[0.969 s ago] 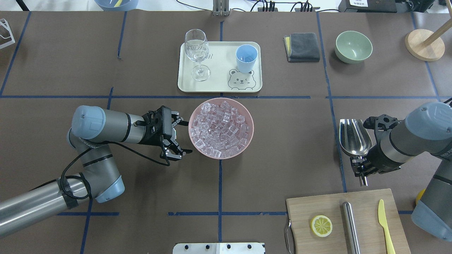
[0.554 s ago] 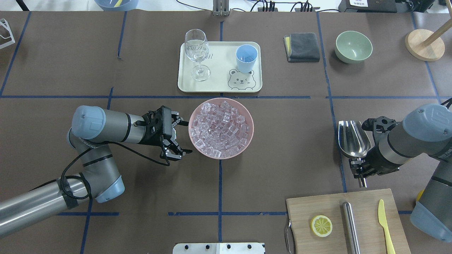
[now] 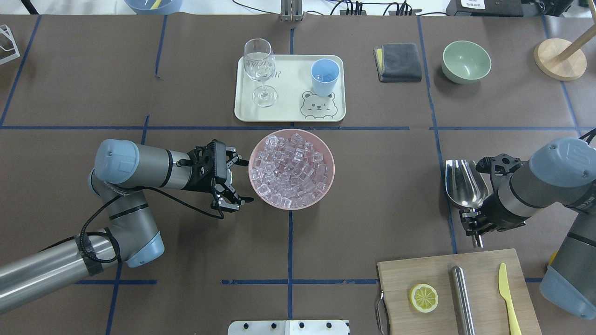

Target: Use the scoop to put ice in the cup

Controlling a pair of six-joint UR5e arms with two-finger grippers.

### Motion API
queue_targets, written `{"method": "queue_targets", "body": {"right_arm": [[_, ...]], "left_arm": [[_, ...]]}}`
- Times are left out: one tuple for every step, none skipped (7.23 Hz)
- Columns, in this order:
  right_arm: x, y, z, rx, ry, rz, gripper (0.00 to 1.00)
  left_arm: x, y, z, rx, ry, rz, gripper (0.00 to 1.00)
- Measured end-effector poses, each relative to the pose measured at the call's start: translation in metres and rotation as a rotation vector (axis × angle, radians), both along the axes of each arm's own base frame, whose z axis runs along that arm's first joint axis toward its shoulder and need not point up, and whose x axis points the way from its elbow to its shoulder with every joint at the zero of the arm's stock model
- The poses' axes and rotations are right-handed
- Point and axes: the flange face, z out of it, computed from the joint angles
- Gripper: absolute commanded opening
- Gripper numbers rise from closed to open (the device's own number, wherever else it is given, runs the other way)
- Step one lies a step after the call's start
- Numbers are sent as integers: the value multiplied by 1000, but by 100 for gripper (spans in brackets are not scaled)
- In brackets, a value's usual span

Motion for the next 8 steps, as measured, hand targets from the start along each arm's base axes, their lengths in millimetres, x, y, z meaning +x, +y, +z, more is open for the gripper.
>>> {"method": "queue_targets", "body": {"right_arm": [[-1, -1, 2, 0, 1, -4, 99], [-1, -1, 2, -1, 3, -1, 100], [-1, -2, 2, -2, 6, 6, 100], [-2, -2, 1, 0, 5, 9, 100], [-1, -6, -3, 9, -2, 15, 100], [4, -17, -11, 33, -8, 40, 100], [18, -35, -18, 67, -9, 81, 100], [43, -57, -21, 117, -13, 102, 100]], "left_arm": [[0, 0, 0, 0, 0, 0, 100], [0, 0, 0, 0, 0, 0, 100], [0, 0, 0, 0, 1, 0, 100], [0, 0, -1, 1, 2, 0, 100], [0, 0, -1, 1, 2, 0, 100], [-1, 0, -1, 1, 2, 0, 100], [-1, 0, -1, 1, 2, 0, 100], [-1, 1, -1, 1, 2, 0, 100]]}}
